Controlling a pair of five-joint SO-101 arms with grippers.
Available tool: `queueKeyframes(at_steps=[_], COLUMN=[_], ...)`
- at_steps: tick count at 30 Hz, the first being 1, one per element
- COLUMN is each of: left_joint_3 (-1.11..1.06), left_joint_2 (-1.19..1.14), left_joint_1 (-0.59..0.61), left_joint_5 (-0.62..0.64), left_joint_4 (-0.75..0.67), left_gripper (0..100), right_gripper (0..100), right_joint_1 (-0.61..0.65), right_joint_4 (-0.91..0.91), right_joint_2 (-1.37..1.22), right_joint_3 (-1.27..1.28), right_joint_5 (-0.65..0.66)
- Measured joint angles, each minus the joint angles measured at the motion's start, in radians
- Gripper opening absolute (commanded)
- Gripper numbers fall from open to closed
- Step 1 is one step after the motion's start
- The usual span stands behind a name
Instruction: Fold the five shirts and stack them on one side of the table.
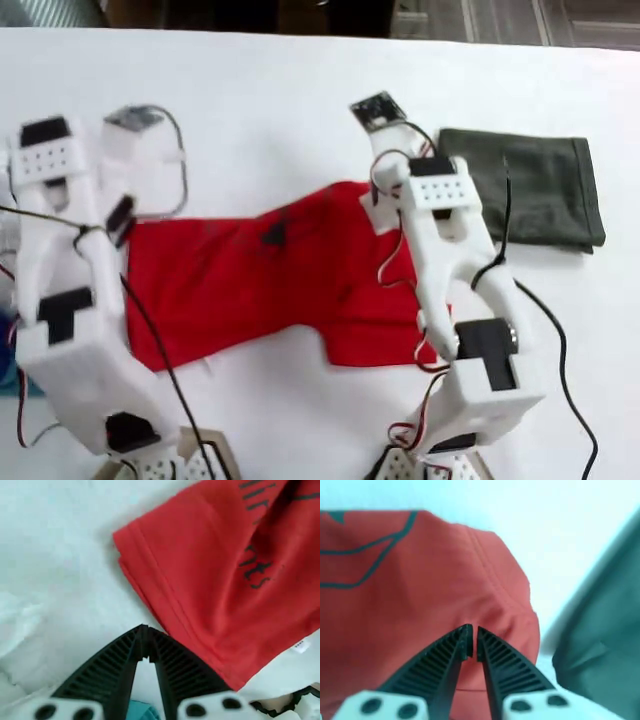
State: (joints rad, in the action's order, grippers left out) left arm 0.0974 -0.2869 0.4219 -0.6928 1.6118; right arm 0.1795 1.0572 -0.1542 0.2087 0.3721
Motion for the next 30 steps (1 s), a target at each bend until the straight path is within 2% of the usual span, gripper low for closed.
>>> queueKeyframes(at_steps=[4,7,12,17,21,30], left_joint_3=[-0.276,-0.368,-0.381,-0.236,0.017,0.804], left_joint_2=[0.066,0.068,0.012,-0.120,-0.285,-0.729], left_joint_1=[-0.029,-0.026,-0.043,-0.032,0.003,0.011], left_joint_5=[0.000,0.025,0.051,0.117,0.135,0.137], left_joint_4=[-0.160,-0.287,-0.439,-0.459,-0.364,0.058], left_gripper=[3,3,3,3,3,3], right_gripper=[2.0,2.0,2.0,2.0,2.0,2.0], right_joint_1=[0.000,0.000,0.002,0.002,-0.008,-0.008], right_joint_4=[0.000,0.000,0.002,-0.055,-0.141,-0.272], right_joint_2=[0.000,0.003,0.006,0.006,0.006,-0.115], right_joint_3=[0.041,0.068,0.075,0.094,0.114,0.114], right_joint_5=[0.000,0.000,0.000,0.000,-0.002,-0.002])
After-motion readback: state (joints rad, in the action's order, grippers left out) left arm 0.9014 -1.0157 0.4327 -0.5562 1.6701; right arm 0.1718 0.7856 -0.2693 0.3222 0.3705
